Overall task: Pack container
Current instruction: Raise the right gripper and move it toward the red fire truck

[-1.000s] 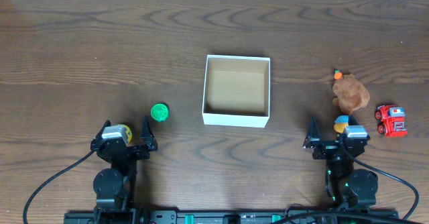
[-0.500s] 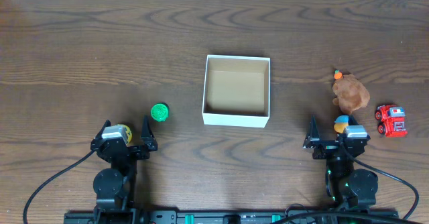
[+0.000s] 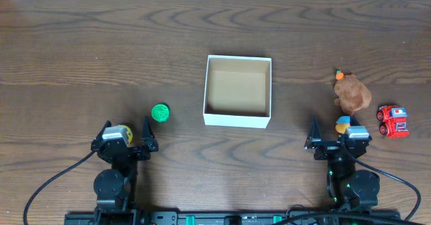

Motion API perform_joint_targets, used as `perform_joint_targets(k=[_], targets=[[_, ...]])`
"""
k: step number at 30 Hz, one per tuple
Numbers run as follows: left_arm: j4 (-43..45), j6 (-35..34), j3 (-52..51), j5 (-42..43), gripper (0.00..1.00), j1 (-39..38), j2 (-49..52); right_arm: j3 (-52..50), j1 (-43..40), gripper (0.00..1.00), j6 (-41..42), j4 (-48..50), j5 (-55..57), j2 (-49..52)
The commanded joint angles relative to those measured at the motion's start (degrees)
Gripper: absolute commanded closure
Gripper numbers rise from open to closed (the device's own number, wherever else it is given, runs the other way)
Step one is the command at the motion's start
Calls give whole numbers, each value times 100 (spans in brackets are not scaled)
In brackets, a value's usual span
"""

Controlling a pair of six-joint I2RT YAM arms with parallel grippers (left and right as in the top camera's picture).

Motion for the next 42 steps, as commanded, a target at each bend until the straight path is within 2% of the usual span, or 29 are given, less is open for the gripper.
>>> perform_joint_targets(k=[1,18,21,27,35,42], targets=[[-74,74,-199,42,2,24,-24,-22,-33,1,74,-7,39,-31],[-72,74,-199,42,2,24,-24,-22,-33,1,79,4,37,-31],[-76,74,-199,42,2,24,-22,-22,-33,1,428,13,-48,-31],[-144,-98,-138,44,2,24,170,175,-50,1,439,-258,79,142],[-581,-98,933,39,2,24,1209,1832,-229,1,304,-1508,214,1419],[-1886,-98,2785,37,2,26,2549,4162,-767,1,197,-3112,208,3438]])
